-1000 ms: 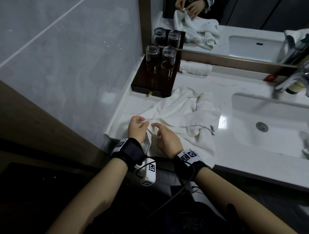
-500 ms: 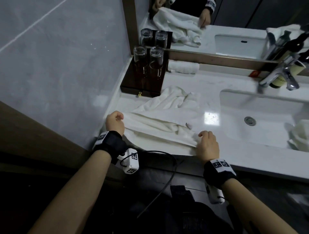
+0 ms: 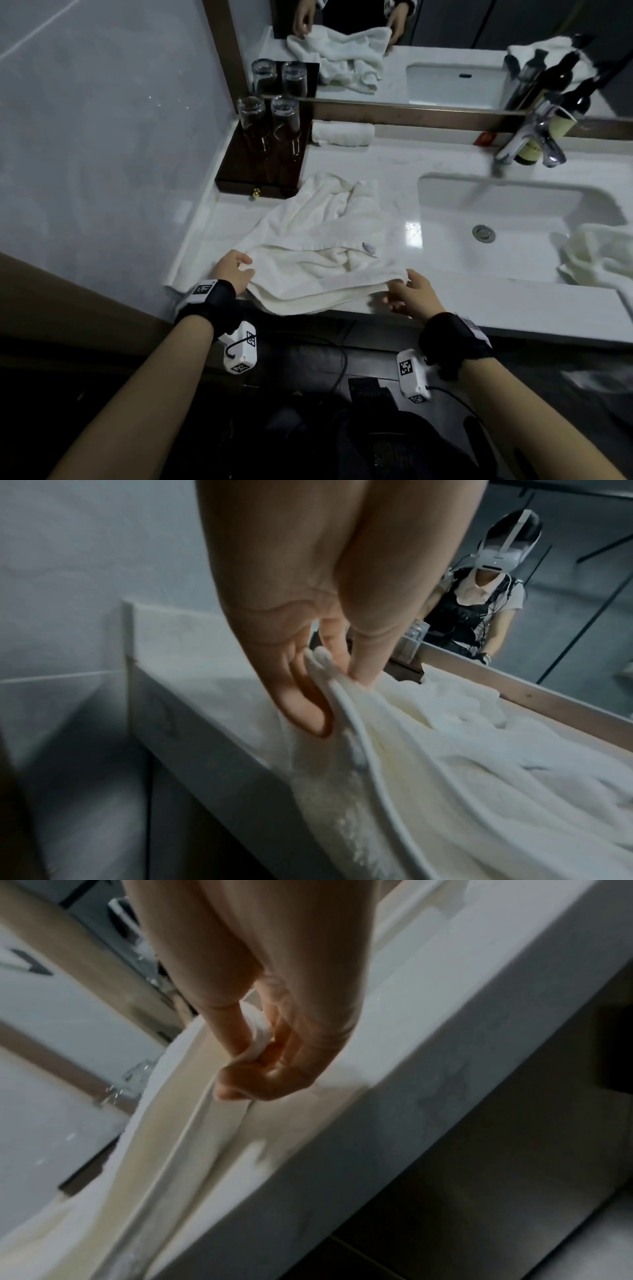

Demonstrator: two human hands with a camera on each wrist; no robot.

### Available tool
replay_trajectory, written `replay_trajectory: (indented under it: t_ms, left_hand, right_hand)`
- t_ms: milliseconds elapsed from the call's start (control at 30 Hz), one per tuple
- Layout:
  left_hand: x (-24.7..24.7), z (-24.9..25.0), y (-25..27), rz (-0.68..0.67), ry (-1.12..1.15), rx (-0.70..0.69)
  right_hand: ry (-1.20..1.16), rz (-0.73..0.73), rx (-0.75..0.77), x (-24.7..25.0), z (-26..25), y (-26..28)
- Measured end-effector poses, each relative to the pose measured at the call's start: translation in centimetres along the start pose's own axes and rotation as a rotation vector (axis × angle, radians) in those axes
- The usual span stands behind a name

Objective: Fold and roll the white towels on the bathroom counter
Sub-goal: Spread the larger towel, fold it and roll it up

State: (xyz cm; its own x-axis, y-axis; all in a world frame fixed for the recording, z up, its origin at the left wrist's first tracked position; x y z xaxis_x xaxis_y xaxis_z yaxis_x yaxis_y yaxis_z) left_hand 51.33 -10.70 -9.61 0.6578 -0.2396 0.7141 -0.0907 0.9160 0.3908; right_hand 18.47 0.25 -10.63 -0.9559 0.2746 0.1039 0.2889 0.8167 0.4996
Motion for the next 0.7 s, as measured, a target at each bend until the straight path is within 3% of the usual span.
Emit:
replay_trajectory:
  t_ms: [133,200,267,433,567,700]
  left_hand:
    - [-0.7,0.3,1.2,-0.053,-0.011,0.093]
    - [-0.2,0.7,1.4,0.045,0.007,0.091]
    - [0.5,1.8,1.5,0.162,0.166,0.071]
    - [1.2,7.4,1.6,0.325,0.412,-0.041]
    - [0.7,9.6,1.1,0.265,0.455,-0.062]
    - [-0.8,10.7,0.5,0.137,0.463,-0.022]
  right_hand:
    - [0.295,0.034,0.012,0.9,1.2,-0.6]
    - [0.391,0.089,0.010,1.9,1.5,-1.0]
    - [0.412,0.181,0.029,3.3,1.0,-1.2]
    - [0.462,0.290,0.218,6.9,-2.8,-2.2]
    - [0.287,0.302,0.179,9.3,-4.8,-3.3]
    - [-0.094,0.066,0.026,9.3,-5.6,-3.5]
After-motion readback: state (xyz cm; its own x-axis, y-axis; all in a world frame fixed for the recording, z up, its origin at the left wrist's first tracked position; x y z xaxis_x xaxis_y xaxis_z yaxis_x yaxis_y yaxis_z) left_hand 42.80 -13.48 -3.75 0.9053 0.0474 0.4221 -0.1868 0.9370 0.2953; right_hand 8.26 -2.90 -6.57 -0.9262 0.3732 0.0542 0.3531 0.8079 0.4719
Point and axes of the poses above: each hand's wrist, its own y-axis away from the middle knuckle, its own x-axis out of the back of the hand, z = x × y, the point moved 3 cm from there along -y, towards the middle knuckle
